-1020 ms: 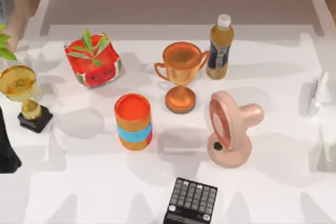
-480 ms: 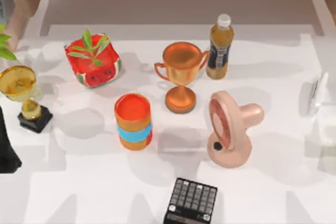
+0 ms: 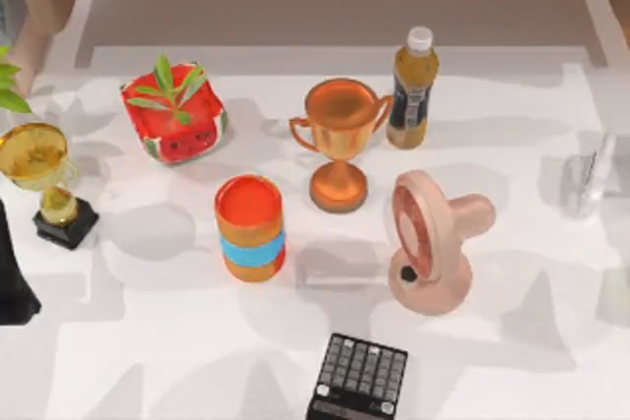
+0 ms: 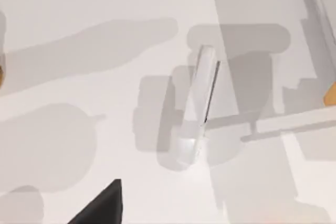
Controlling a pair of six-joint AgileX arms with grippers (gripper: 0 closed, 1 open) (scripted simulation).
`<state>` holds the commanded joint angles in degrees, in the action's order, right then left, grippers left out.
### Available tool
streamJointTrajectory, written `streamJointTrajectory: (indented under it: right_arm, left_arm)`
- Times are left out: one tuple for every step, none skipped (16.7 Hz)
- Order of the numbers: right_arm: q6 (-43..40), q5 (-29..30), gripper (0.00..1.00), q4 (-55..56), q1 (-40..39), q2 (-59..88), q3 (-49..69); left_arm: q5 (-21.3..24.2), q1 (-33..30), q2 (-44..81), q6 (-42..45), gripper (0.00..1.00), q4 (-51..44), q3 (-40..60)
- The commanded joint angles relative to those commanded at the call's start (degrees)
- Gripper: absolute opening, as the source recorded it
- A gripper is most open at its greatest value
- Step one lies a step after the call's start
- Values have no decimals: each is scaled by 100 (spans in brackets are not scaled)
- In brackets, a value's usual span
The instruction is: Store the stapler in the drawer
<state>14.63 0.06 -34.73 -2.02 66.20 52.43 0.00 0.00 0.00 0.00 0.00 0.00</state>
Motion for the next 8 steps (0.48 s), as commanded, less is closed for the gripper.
streamJointTrajectory:
  right_arm:
    - [134, -5, 100, -331, -29, 654, 460]
    - [264, -12, 100, -653, -62, 1278, 908]
    - [391, -20, 100, -965, -97, 1872, 1344]
    - [514, -29, 100, -1262, -134, 2432, 1766]
    - [631, -37, 100, -1542, -171, 2951, 2174]
    - [741, -45, 100, -1802, -205, 3428, 2563]
    - [844, -50, 100, -2040, -234, 3870, 2935]
    - [938, -54, 100, -2255, -258, 4280, 3286]
  left_arm:
    - [0, 0, 0, 0, 100, 0, 0]
    - [0, 0, 0, 0, 100, 0, 0]
    - [0, 0, 0, 0, 100, 0, 0]
    - [0, 0, 0, 0, 100, 0, 0]
    - [0, 0, 0, 0, 100, 0, 0]
    - [0, 0, 0, 0, 100, 0, 0]
    - [0, 0, 0, 0, 100, 0, 0]
    - [0, 0, 0, 0, 100, 0, 0]
